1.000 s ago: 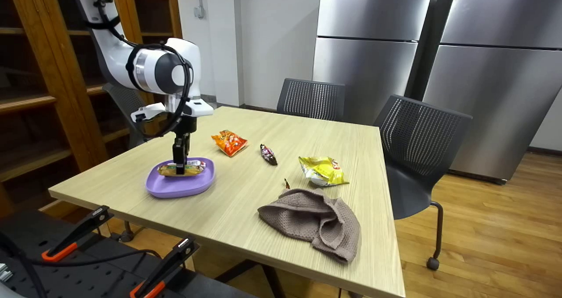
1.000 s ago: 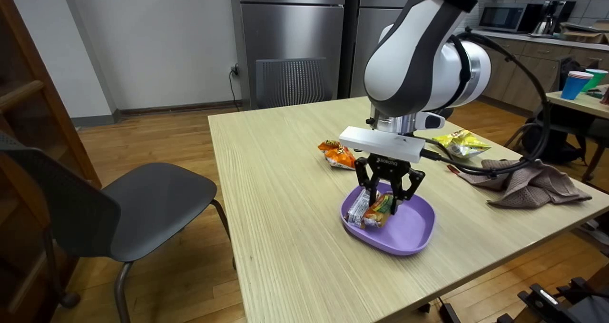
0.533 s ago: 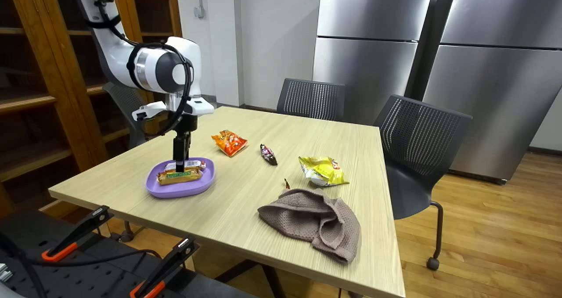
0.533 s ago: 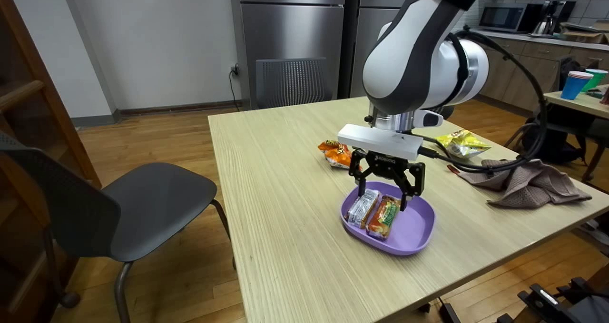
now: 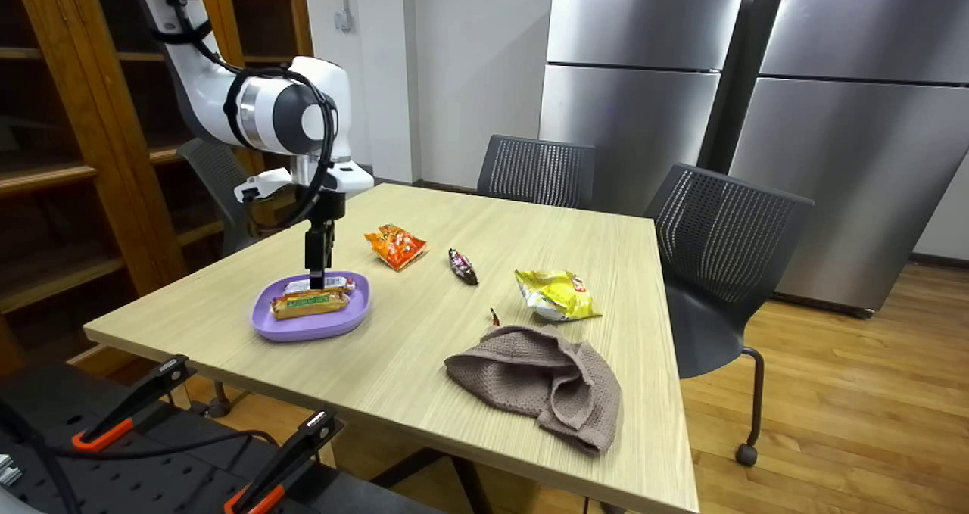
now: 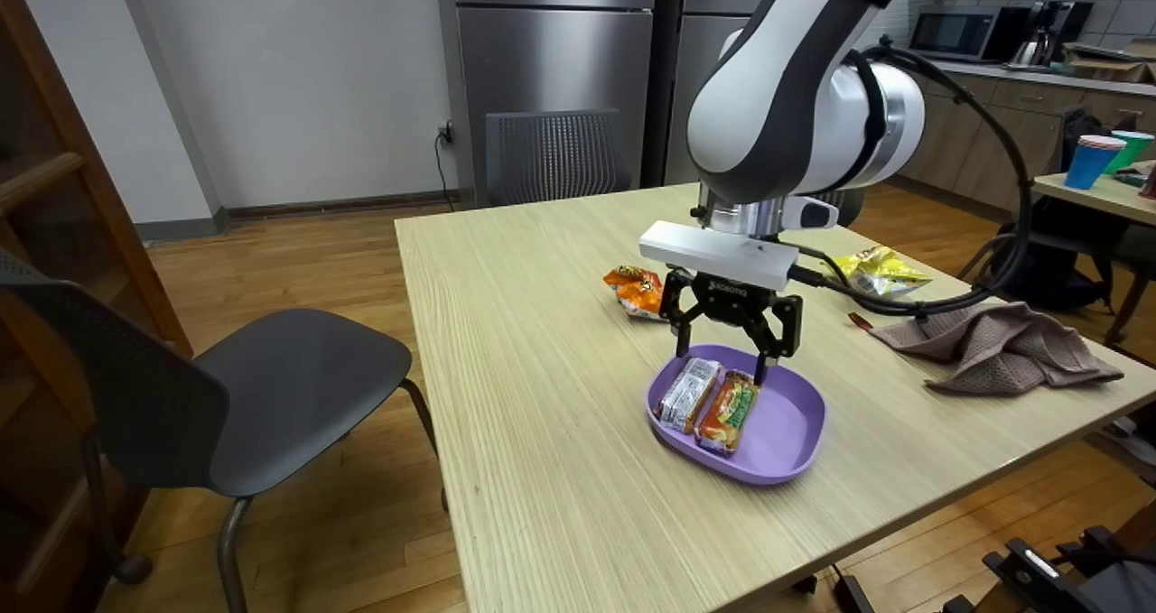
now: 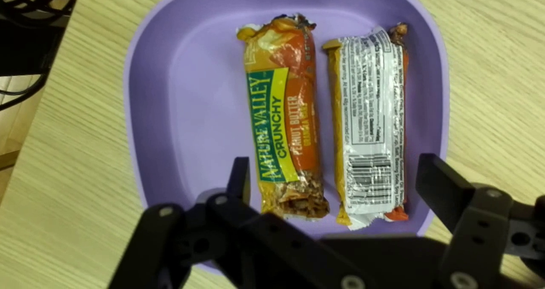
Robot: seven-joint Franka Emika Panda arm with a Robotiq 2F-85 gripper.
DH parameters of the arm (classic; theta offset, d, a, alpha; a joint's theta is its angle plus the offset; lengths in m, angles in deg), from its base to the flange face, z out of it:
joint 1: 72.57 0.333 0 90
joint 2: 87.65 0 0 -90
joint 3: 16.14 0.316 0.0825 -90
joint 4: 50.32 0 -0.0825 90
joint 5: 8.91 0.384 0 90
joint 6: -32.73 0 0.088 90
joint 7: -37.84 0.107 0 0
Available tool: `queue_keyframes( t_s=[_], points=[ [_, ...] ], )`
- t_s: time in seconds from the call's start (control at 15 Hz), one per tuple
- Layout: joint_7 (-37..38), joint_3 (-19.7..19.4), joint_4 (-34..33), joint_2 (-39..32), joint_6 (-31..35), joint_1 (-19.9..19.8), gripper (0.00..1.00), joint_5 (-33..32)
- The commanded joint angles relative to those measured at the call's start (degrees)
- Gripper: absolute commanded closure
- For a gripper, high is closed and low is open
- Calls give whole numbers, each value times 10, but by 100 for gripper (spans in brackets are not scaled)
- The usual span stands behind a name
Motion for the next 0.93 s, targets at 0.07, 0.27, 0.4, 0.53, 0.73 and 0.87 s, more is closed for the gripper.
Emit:
queue_keyframes(
  t_s=[0.07,0.27,0.4,0.53,0.73,0.87],
  points=[
    [-11,-13,-18,13,-11,1,0,-10],
    [-19,-22,-38,9,-18,-1,0,-22],
    [-26,-27,-54,5,-27,-1,0,-31],
    [-36,-31,-69,2,-35,-3,0,-38],
    [-33,-32,-62,1,-19,0,0,-33],
    [-41,-34,-71,0,-27,0,0,-36]
  ],
)
